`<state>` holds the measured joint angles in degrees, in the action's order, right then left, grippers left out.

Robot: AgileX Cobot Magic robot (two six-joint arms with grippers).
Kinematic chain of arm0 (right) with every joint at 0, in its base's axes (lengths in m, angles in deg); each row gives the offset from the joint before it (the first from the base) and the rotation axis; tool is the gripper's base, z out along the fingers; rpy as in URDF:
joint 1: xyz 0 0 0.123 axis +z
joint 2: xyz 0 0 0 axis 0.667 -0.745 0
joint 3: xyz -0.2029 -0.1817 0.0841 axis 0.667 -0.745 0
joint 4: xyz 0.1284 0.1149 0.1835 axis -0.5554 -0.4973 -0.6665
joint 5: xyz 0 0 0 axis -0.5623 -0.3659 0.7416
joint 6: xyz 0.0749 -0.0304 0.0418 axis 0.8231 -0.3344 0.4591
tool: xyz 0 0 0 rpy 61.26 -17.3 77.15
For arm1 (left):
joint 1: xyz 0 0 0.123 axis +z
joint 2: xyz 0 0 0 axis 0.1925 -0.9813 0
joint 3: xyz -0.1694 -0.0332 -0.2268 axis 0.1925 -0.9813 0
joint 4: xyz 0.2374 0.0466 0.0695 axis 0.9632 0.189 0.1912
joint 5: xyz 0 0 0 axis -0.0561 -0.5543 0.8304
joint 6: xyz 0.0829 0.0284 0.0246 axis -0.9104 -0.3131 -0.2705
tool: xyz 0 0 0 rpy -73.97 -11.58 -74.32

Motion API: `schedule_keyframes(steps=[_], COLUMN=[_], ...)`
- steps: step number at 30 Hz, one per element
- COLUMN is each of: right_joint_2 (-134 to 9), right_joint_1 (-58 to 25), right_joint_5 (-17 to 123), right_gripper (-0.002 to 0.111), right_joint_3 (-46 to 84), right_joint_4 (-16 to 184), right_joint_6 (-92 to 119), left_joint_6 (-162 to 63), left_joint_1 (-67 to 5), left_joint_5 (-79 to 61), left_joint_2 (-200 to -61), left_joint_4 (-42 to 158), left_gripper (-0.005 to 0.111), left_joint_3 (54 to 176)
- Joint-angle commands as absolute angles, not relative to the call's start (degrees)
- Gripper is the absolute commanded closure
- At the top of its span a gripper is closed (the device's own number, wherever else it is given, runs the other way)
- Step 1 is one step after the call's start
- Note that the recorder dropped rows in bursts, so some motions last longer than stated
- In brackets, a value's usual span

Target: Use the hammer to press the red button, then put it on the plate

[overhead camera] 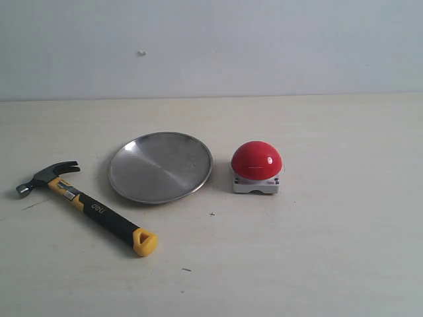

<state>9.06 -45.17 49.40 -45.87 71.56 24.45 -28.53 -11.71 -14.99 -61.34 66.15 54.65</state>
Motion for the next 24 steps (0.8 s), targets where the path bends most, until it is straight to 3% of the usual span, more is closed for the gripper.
schedule_keyframes(steps=[1,16,24], right_joint_2=[9.4,3.9,-15.6], right_joint_1=[-45.6,-45.6,-45.6], right_joint_5=[50.3,37.1,53.9], right_gripper=[0.108,0.108,0.108], right_joint_3=[-46.2,-43.0,-27.7], right_joint_4=[70.7,64.0,71.7], right_joint_6=[24.5,21.3,20.9], left_joint_6=[-28.7,-28.7,-28.7], left_joint_1=[-11.6,-11.6,-11.6], left_joint_5=[-14.9,-14.9,-14.9], left_joint_2=[-61.0,-61.0,-61.0], left_joint_4=[66.1,66.1,66.1], left_gripper=[0.107,0.107,0.107], left_joint_3=[54.5,54.5,54.5])
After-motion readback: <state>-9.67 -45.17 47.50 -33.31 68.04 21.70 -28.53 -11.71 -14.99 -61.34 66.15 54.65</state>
